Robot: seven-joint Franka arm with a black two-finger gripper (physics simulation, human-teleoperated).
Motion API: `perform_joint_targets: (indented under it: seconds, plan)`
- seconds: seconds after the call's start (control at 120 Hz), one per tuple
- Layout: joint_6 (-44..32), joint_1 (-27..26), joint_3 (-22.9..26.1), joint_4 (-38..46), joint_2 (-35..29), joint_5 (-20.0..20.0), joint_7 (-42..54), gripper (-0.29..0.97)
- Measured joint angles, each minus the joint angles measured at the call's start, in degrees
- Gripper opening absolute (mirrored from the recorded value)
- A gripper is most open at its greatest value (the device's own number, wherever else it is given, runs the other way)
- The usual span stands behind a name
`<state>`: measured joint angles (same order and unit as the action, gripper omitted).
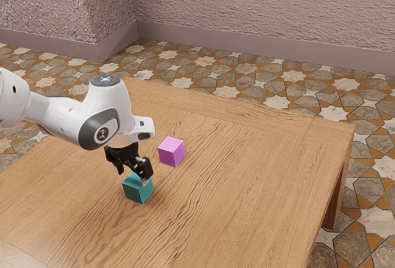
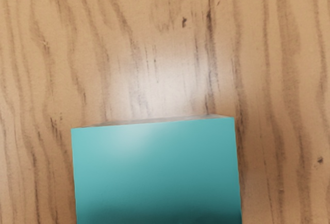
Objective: Pick up the blue block with one arm, and put the blue block on the pink block with one arm
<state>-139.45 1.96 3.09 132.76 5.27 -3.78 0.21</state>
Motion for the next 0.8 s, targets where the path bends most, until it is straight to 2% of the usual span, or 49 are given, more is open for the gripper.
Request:
perform_joint_targets:
  seconds: [0.8]
  plan:
    - [-0.3, 0.0, -0.3, -3.0, 5.8, -0.3, 0.3, 0.68]
